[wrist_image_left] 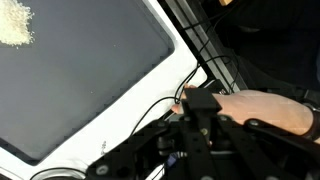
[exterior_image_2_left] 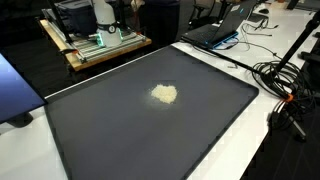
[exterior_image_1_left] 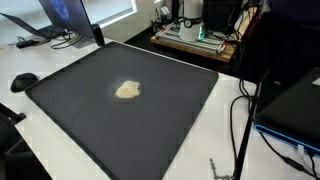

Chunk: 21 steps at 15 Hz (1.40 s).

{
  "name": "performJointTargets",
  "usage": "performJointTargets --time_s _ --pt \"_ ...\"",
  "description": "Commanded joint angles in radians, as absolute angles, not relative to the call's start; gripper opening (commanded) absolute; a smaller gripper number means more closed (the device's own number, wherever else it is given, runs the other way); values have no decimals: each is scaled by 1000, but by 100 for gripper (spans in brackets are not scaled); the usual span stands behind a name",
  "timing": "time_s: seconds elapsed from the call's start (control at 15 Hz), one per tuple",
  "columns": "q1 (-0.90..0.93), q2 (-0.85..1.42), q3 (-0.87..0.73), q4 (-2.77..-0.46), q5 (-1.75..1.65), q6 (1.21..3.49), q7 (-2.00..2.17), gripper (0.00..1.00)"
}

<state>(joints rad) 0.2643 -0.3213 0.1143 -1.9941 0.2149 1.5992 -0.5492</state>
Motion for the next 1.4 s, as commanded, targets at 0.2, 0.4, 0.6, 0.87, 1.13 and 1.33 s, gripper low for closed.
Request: performJointTargets --time_s 0.2,0.4,0.6,0.87,1.13,1.33 --pt "261 -304 114 -1961 231 1586 -558 3" --pt "244 -317 117 -1965 207 1598 -496 3" --pt "190 -303 84 -1938 166 1610 -423 3" --pt "116 -247 74 -1875 35 1663 -311 3" --pt "93 -109 93 -1777 -90 1670 -208 3" --pt "100 -136 81 -1826 -69 1686 -233 12"
